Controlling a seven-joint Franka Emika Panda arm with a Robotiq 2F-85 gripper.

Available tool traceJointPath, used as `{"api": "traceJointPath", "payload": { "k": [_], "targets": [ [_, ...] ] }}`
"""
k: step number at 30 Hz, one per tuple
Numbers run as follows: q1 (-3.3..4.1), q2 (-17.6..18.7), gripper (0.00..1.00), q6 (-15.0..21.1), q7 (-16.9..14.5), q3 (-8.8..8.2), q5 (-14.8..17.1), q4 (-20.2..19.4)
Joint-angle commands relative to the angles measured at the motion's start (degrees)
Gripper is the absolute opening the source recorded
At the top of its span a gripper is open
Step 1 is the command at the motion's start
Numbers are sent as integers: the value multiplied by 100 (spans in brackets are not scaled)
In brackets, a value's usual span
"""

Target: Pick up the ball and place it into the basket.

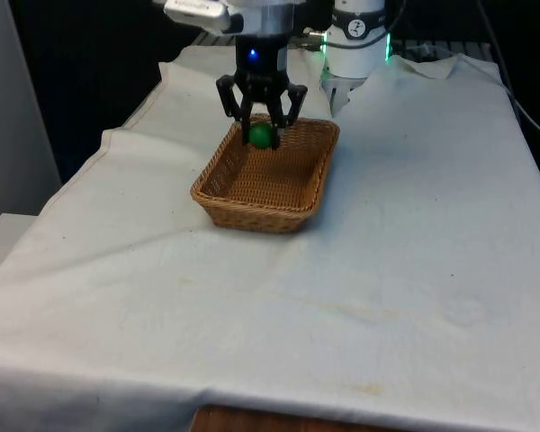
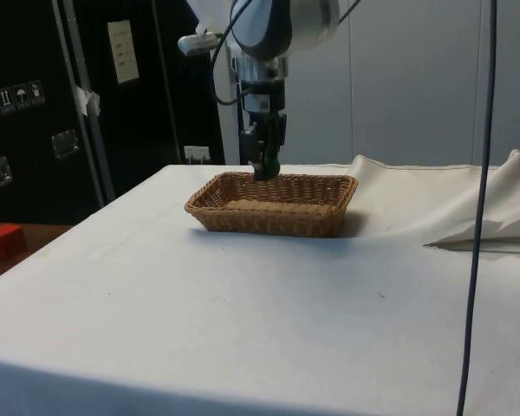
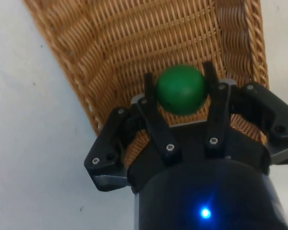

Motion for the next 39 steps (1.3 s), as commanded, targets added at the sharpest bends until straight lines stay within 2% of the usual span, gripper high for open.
{"api": "traceJointPath", "payload": {
  "k": [1,3,4,5,12,13,14,20,21,22,28,35,36,37,38,39],
  "targets": [
    [-46,52,1,132,-74,86,172,-34],
    [-46,132,1,189,-92,97,258,-46],
    [0,155,1,97,-11,23,143,0],
    [-52,178,1,223,-97,109,309,-46],
    [-57,493,1,378,-97,195,659,-52],
    [0,510,1,286,-34,103,539,-23],
    [-63,527,1,390,-97,206,705,-52],
    [-46,739,1,435,-57,246,997,-17],
    [0,762,1,378,-23,183,911,-11],
    [-40,773,1,435,-40,252,1060,-11],
    [6,779,4,395,0,189,1031,-6],
    [23,773,63,378,17,160,1003,-6],
    [23,773,81,378,17,155,997,-6],
    [0,791,89,378,-6,183,1020,11],
    [23,773,89,378,17,155,997,-6],
    [23,773,97,378,17,155,997,-11]
  ]
}}
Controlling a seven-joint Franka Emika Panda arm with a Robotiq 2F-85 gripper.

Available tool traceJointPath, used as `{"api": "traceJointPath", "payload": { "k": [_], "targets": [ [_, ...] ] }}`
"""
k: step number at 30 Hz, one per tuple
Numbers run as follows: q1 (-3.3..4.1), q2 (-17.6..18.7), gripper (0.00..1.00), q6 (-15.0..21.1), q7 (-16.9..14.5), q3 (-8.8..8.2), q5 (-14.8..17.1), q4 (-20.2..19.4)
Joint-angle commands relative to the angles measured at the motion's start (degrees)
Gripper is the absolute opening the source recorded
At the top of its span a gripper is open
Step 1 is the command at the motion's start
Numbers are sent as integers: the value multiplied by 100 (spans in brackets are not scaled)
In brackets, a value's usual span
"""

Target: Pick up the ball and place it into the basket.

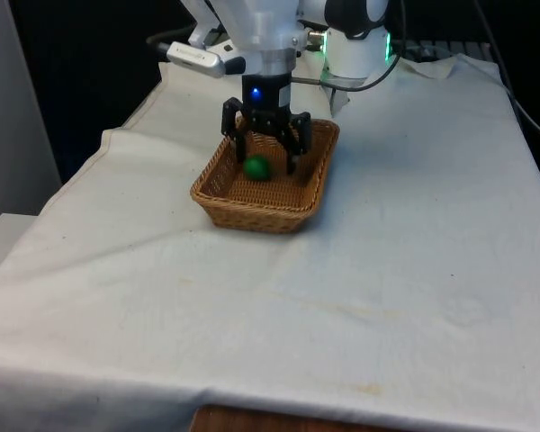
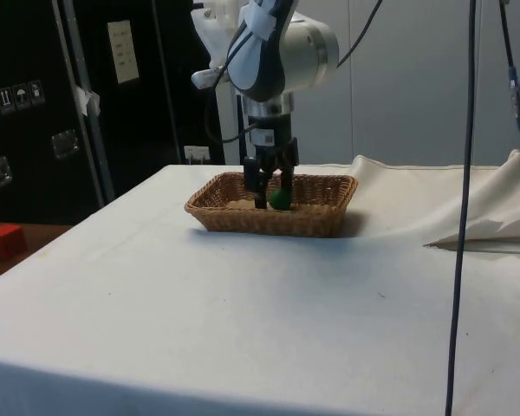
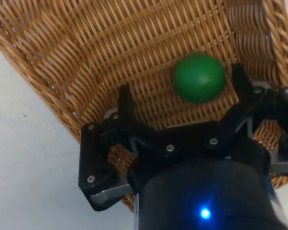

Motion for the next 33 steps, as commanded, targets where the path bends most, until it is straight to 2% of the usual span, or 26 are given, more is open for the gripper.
{"api": "traceJointPath", "payload": {
  "k": [1,6,7,8,9,14,16,17,18,27,28,29,33],
  "targets": [
    [23,-17,100,0,23,-23,-23,-23],
    [29,-29,100,-6,29,-34,-34,-23],
    [52,-74,100,-29,40,-69,-63,-40],
    [6,-17,100,0,0,-6,0,-6],
    [80,-160,100,-63,52,-126,-115,-69],
    [115,-378,100,-138,92,-206,-235,-126],
    [115,-504,100,-183,126,-223,-321,-149],
    [34,-493,100,-132,29,-120,-206,-149],
    [115,-556,100,-201,149,-229,-367,-160],
    [115,-1066,100,-464,435,-229,-825,-183],
    [46,-1043,100,-430,315,-166,-693,-172],
    [120,-1123,100,-498,481,-229,-882,-178],
    [149,-1392,100,-665,693,-195,-1169,-166]
  ]
}}
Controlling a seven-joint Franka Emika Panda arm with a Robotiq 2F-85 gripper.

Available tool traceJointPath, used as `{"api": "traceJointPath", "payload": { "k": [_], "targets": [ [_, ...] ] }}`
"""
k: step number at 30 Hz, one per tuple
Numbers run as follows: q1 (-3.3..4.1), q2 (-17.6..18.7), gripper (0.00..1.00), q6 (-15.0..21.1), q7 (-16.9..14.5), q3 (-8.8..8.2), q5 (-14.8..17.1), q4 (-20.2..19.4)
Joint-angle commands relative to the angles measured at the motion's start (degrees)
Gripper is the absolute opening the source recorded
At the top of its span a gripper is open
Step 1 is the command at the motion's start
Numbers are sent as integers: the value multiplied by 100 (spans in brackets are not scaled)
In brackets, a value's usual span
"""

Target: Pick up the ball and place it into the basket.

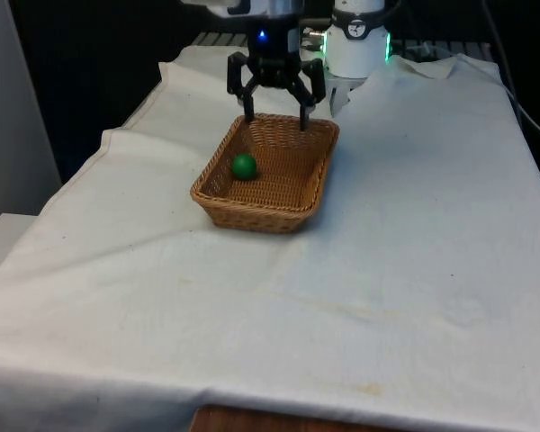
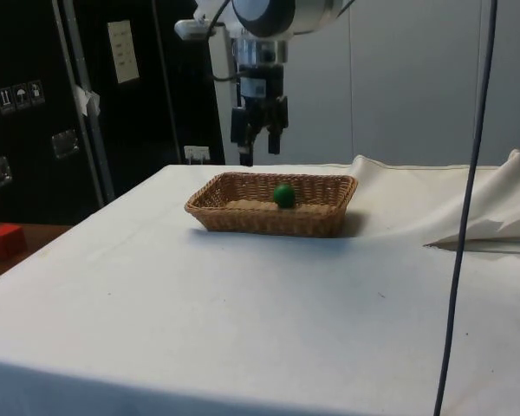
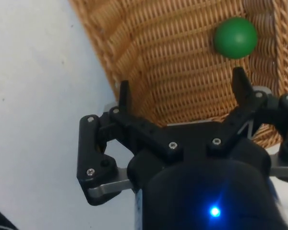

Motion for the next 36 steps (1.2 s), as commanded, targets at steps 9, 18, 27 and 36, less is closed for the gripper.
{"api": "traceJointPath", "payload": {
  "k": [9,18,27,36],
  "targets": [
    [74,-413,100,-344,424,103,-550,52],
    [80,-630,100,-504,533,269,-739,92],
    [92,-814,100,-579,561,521,-825,103],
    [97,-848,100,-556,544,768,-796,97]
  ]
}}
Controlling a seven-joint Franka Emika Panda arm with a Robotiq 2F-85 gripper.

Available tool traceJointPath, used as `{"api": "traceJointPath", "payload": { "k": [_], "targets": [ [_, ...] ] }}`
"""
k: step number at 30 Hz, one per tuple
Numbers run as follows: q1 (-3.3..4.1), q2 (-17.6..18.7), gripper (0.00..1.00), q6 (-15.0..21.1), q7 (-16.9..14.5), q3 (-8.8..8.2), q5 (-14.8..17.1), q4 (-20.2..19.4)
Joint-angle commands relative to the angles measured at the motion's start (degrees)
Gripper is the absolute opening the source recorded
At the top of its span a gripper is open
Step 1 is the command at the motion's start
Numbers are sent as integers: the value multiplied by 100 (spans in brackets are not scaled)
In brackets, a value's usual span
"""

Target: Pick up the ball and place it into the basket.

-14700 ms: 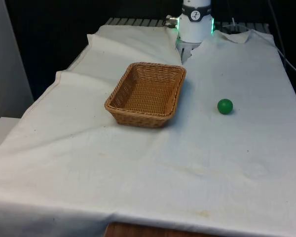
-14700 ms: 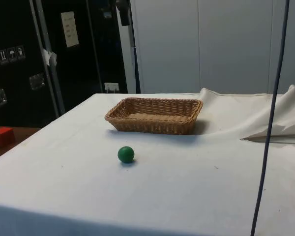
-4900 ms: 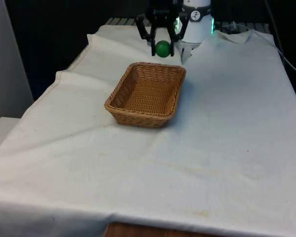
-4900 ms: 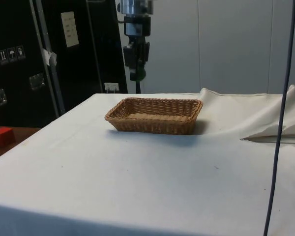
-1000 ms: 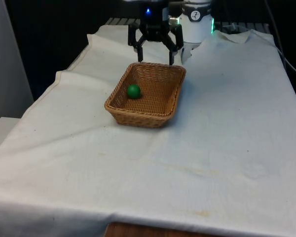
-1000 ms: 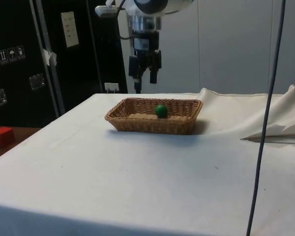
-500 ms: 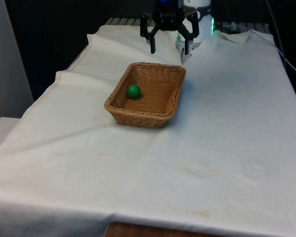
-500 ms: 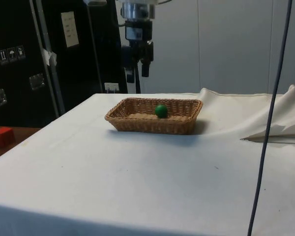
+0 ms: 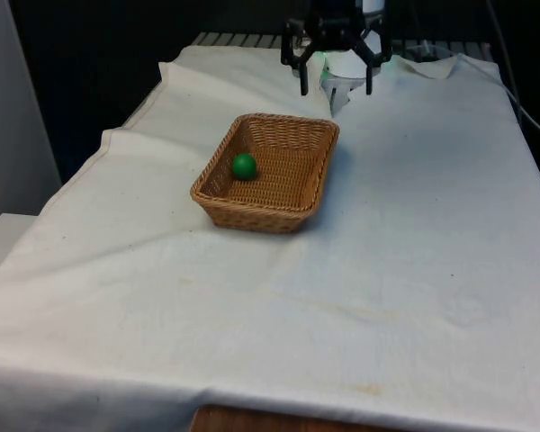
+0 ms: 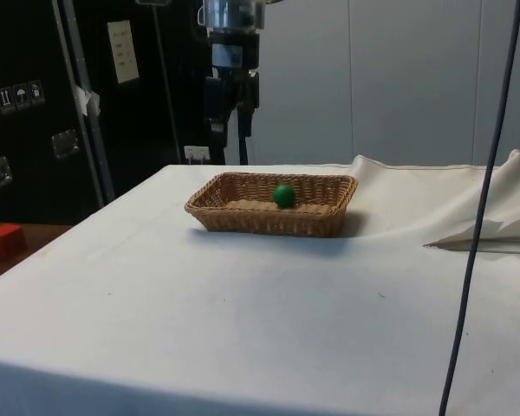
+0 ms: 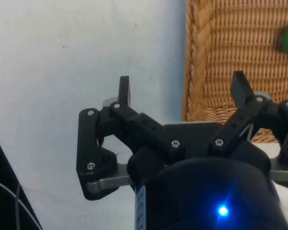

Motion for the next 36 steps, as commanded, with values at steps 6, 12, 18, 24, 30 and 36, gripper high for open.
{"api": "traceJointPath", "payload": {
  "k": [6,12,18,24,30,36],
  "targets": [
    [40,6,100,6,103,218,-63,6],
    [46,17,100,23,195,413,-74,11],
    [52,80,100,46,413,636,-149,34],
    [46,149,100,34,630,791,-258,86],
    [40,223,100,6,762,859,-298,166],
    [23,229,100,23,710,894,-218,166]
  ]
}}
